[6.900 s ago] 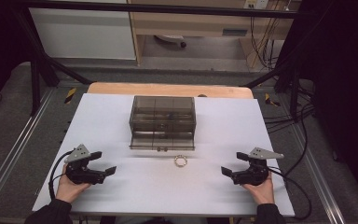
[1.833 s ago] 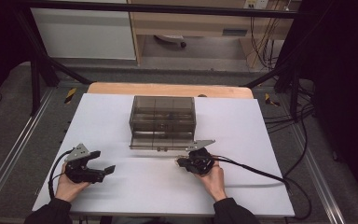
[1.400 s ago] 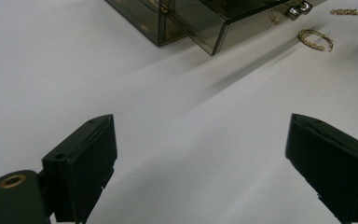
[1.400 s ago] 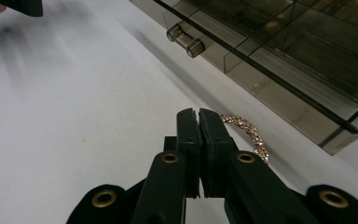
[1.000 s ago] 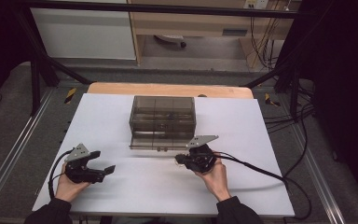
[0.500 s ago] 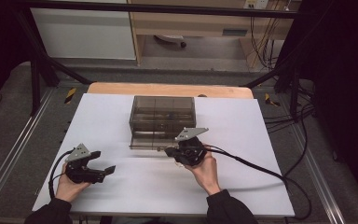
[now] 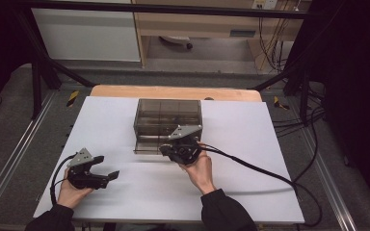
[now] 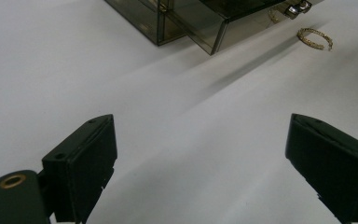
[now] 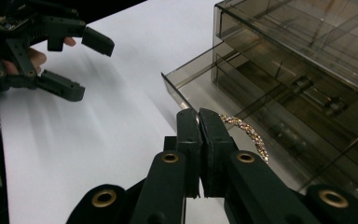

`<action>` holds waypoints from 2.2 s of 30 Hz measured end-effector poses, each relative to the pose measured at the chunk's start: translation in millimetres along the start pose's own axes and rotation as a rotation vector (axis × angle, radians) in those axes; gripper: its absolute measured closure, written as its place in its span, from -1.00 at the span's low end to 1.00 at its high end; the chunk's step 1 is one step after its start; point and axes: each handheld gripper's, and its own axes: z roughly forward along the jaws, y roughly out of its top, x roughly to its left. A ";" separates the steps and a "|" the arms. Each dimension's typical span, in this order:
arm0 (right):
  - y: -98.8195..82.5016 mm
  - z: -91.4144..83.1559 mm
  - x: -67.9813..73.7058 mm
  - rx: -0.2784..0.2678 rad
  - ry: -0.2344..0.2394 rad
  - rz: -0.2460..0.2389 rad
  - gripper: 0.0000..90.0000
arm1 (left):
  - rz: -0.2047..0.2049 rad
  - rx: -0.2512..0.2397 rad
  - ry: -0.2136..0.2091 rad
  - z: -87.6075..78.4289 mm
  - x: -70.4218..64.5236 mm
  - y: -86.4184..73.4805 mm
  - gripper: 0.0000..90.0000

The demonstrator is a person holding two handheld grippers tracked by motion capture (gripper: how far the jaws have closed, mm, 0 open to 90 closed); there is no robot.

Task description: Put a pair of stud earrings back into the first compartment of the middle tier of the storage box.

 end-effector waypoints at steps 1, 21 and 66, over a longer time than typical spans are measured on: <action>0.9 2.3 -0.1 -0.002 0.000 0.003 0.95 | 0.000 0.001 0.000 0.1 0.0 0.0 -0.81; 18.4 49.4 -4.5 0.021 -0.017 -0.002 0.95 | 0.003 0.003 0.000 0.0 0.0 -0.2 -0.81; 24.3 59.2 2.1 0.007 -0.033 -0.003 0.16 | 0.004 0.004 -0.004 0.7 -0.3 -0.4 -0.81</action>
